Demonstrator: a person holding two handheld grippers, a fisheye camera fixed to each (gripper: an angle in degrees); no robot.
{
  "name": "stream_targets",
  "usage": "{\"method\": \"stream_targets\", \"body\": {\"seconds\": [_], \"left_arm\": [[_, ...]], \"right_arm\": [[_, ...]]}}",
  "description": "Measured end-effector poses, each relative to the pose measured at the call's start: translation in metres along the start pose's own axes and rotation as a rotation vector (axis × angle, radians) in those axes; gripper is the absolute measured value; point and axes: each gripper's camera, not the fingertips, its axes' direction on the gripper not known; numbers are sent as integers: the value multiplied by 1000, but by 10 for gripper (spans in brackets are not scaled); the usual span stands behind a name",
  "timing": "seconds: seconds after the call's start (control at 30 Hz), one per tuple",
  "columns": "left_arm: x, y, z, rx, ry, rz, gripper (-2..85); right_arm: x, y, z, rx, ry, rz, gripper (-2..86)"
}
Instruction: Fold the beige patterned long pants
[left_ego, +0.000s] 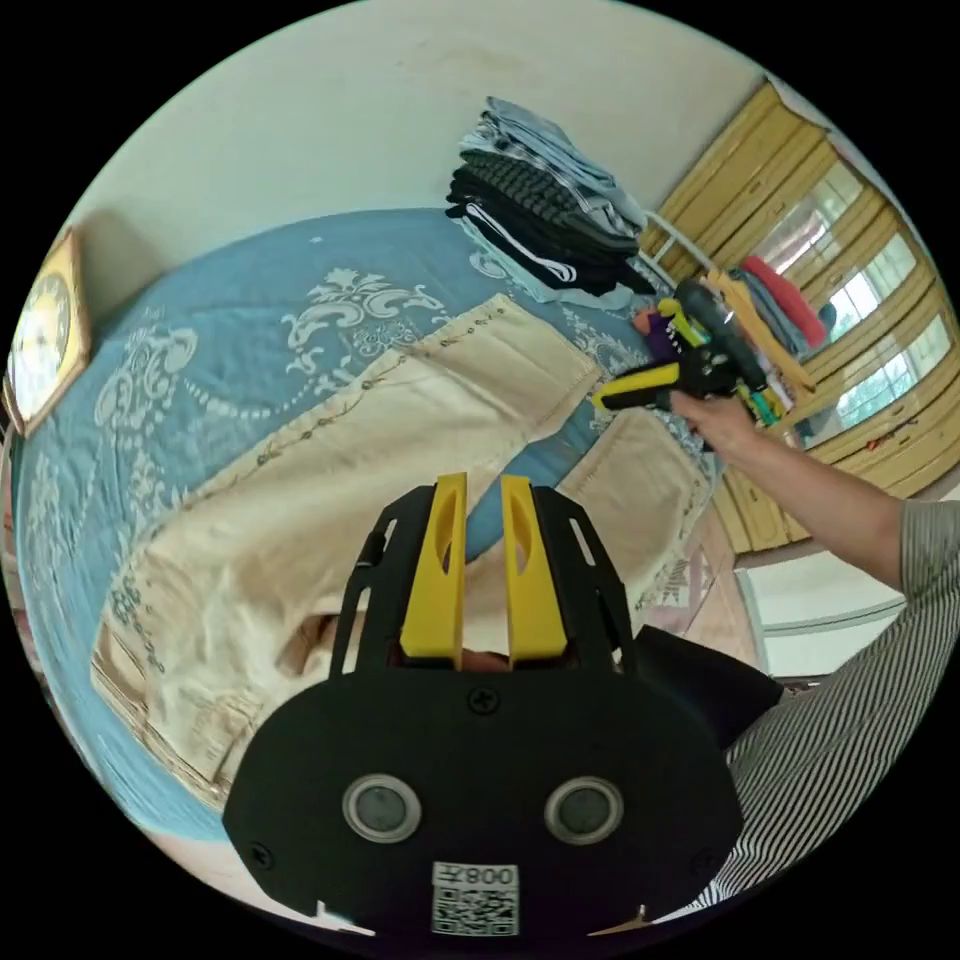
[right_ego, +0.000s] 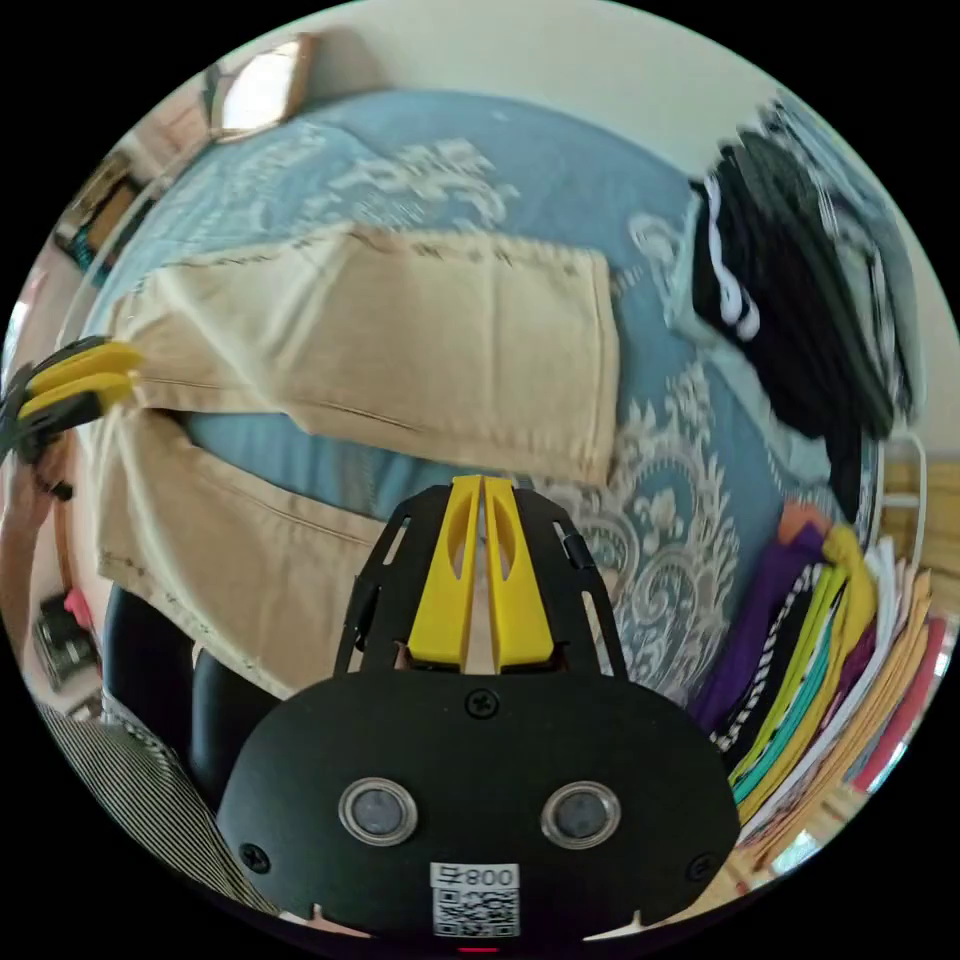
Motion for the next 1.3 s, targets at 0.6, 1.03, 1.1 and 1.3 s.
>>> {"method": "stream_targets", "body": {"seconds": [0.6,1.03,1.1,1.3], "left_arm": [[-367,299,-82,207,-208,-928,127],[-389,327,-34,118,-266,-821,30],[-382,331,-45,153,-284,-785,25],[-363,329,-92,274,-274,-672,20]], "right_arm": [[128,-89,-42,212,-199,214,93],[190,-79,-2,121,-183,265,39],[200,-70,-3,124,-220,275,27],[228,-20,-56,333,-259,272,14]]}}
